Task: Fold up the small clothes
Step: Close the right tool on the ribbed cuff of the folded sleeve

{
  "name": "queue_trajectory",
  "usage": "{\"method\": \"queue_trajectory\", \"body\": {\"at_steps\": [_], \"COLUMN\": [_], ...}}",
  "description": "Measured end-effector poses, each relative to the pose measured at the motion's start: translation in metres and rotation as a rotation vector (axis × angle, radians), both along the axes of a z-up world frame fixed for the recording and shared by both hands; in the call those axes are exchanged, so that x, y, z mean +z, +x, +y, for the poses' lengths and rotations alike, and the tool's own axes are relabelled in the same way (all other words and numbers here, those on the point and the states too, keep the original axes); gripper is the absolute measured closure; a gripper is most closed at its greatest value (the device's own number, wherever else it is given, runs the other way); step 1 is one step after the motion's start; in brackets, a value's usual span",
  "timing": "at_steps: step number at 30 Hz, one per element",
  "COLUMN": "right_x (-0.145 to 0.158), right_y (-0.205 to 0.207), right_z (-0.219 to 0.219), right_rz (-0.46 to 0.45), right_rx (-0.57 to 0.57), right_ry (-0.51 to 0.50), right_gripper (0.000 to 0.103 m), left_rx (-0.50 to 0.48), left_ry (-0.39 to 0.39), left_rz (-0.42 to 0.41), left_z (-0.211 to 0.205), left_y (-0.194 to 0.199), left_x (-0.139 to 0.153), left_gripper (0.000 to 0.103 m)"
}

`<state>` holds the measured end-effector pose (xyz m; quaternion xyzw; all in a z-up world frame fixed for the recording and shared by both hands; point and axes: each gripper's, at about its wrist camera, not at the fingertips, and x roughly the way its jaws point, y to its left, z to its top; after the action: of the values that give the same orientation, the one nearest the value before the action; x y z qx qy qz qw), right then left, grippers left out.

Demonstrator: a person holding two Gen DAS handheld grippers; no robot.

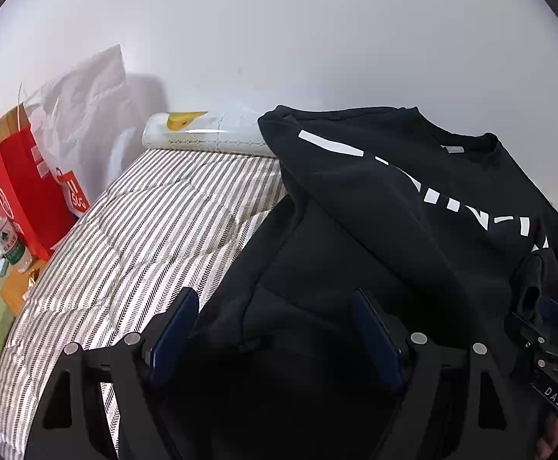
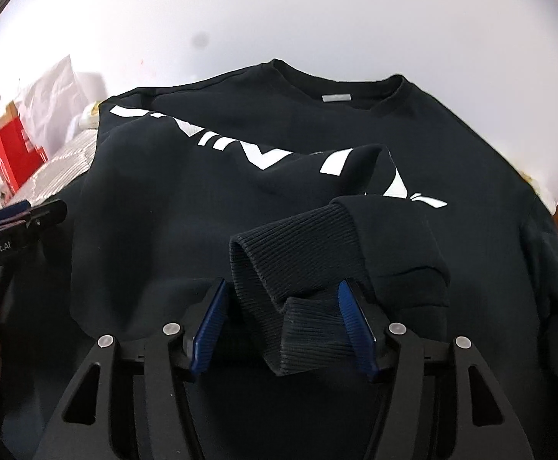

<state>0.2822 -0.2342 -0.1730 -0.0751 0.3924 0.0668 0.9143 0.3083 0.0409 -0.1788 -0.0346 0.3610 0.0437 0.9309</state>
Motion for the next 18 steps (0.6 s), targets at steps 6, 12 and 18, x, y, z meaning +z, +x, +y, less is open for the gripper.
{"method": "queue_trajectory", "body": {"at_steps": [6, 12, 18], "right_x": [-0.002, 0.005, 0.028], "right_y": [-0.002, -0.011, -0.031], "right_z": [-0.004, -0.018, -0.039], "right_rz": [-0.018, -0.090, -0.228], "right_rx": [-0.028, -0.047, -0.142], "right_ry": [0.007, 0.096, 0.104], "right_gripper": [0.062, 0.090, 0.093], "left_rx": [0.006, 0.009, 0.037], "left_ry": [-0.006, -0.009, -0.040], "left_rz": [0.009, -0.001, -0.071], "left_z": [0.002, 0.003, 0.011], "left_y": [0.001, 0.000, -0.010], "left_x": [-0.001, 0.000, 0.008], "left_gripper": [0.022, 0.022, 0.022]}}
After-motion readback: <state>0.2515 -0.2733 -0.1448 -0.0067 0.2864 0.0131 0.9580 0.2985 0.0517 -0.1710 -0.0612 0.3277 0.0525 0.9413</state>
